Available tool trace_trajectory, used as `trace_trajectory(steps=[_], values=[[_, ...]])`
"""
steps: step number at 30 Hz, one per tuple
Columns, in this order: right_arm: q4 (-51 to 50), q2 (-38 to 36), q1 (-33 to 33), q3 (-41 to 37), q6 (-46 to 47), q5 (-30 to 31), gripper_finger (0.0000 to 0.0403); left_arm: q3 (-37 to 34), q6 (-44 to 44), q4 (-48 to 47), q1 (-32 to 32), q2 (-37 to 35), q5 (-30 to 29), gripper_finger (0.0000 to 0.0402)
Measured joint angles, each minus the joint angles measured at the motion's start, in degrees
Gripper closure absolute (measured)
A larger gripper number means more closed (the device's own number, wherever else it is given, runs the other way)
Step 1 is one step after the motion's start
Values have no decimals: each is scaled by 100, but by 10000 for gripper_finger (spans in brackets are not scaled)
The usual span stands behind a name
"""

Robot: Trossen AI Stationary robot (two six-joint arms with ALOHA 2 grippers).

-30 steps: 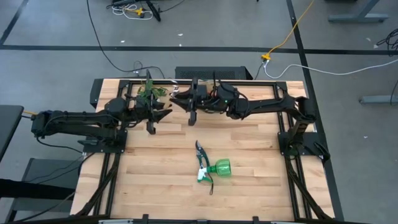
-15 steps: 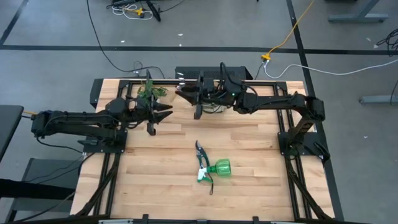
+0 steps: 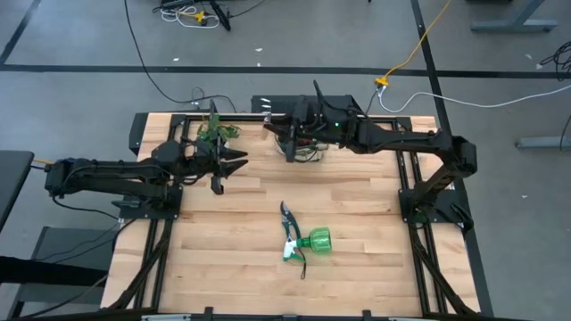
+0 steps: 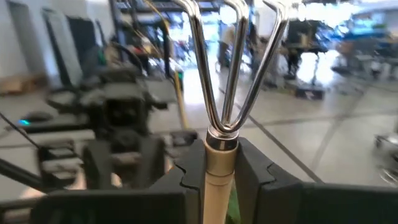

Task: Pick & Place Garden tools in Gardening bag
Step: Put the brown hand rake into the gardening bag

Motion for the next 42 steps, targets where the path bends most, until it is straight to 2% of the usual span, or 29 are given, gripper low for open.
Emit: trace_trajectory(steps=[7,23,29,35,42], values=[[-881,-142,-294,0,-91,432,358,0,-5,-3,2,0,-13,294],[-2496,-167,-1001,0,-159,736,358,0,-8,-132,2,0,-13,294],[-3017,-165,-1082,0,-312,1188,358,0,0,-131,3,0,-13,294],[-3200,-163,-1077,-41,-472,1300,358,0,0,-129,4,0,-13,294],[-3073,-158,-1144,-601,-574,1451,358,0,0,-125,4,-1,-13,294]])
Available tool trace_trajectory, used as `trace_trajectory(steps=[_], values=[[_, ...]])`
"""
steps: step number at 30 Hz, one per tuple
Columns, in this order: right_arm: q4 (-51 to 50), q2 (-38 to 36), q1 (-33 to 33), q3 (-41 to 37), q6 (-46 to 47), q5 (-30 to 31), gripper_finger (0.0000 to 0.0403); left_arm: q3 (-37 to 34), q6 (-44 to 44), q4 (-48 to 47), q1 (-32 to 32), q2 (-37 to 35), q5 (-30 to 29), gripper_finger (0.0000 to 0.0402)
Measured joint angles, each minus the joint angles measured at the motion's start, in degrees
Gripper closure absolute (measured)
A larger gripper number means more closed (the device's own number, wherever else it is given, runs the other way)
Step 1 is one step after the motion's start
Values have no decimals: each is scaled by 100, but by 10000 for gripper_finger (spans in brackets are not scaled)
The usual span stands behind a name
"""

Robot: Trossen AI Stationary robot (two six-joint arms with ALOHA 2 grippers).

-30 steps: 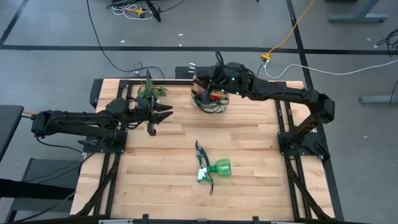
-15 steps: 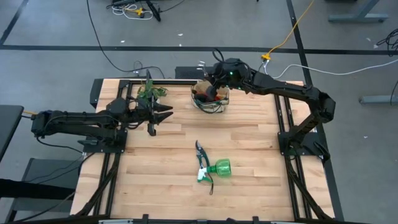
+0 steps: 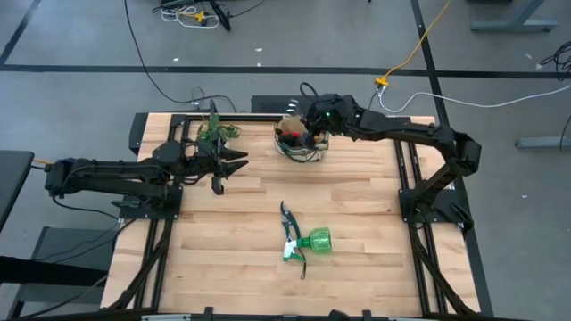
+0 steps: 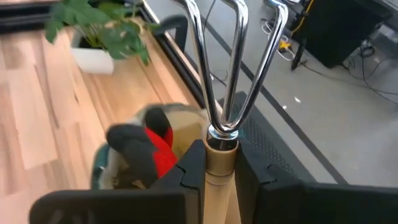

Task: Pick & Place Garden tools in Gardening bag
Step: Put the brown hand rake into the gardening bag

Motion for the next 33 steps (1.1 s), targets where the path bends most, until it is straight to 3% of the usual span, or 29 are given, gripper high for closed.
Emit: trace_trajectory(steps=[7,16,33], values=[[628,4,-169,-590,-28,43,358,0,-2,0,0,-1,0,294],[705,7,-283,-1109,-49,-56,359,0,-2,0,2,-1,0,294],[691,7,-281,-1219,34,-501,356,0,87,-1,0,1,0,294]])
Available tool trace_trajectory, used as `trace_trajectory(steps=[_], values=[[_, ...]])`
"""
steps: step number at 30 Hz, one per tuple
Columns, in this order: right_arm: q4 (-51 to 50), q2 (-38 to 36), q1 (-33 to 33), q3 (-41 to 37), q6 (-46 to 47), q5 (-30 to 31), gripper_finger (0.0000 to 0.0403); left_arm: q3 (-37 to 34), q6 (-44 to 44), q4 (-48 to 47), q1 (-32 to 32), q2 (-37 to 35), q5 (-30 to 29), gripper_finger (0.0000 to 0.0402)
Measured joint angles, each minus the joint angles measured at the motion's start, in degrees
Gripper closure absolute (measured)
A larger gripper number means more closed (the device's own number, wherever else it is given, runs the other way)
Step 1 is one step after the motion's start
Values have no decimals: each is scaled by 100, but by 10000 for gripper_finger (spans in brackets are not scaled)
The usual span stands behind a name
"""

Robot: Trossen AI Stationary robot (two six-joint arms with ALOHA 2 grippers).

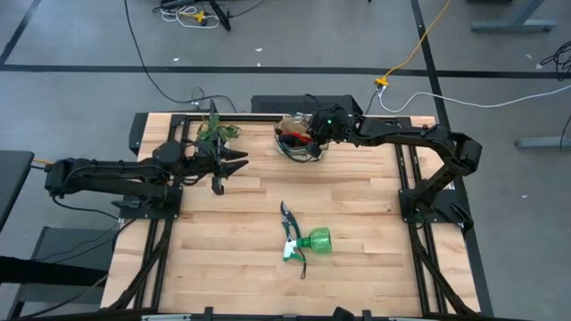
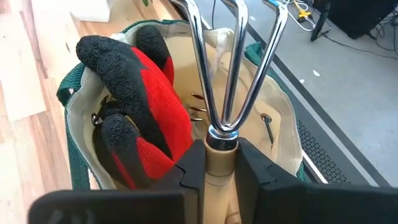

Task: Pick & Place Garden tools in Gardening bag
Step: Put the brown hand rake into the gardening bag

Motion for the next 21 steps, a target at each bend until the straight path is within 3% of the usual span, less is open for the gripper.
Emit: trace_trajectory(steps=[21], values=[[-191,0,1,0,3,-2,307,0,-2,1,-2,0,0,294]])
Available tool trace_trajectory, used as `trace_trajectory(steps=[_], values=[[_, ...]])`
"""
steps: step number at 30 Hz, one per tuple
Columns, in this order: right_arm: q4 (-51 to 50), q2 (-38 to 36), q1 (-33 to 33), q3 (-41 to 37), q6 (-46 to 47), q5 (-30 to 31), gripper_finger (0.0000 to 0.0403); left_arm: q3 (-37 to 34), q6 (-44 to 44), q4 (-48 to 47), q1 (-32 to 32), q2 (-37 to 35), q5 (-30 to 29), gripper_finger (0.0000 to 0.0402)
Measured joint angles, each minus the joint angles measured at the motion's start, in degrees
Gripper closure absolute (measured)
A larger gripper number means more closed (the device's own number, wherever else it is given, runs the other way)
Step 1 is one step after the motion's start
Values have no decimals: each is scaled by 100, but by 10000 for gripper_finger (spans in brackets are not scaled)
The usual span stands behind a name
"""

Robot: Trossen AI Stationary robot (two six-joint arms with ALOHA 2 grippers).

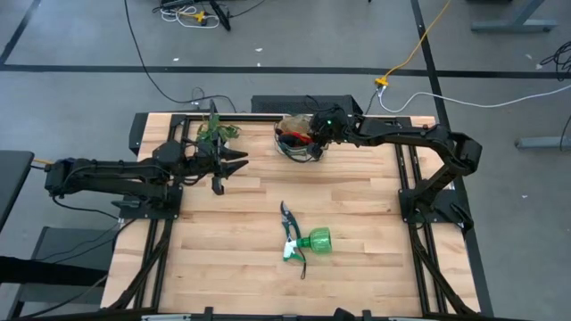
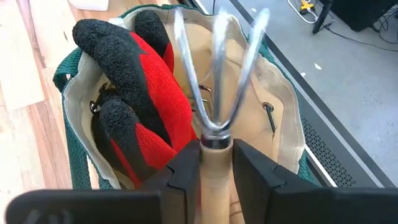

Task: Pick & Place Garden tools in Gardening bag
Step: Put the brown hand rake into the gardening bag, then put the green spray bottle into the gardening bag

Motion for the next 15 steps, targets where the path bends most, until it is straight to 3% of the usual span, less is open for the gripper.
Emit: trace_trajectory(steps=[15], values=[[87,-69,124,124,-20,4,285,0,0,-2,2,0,0,294]])
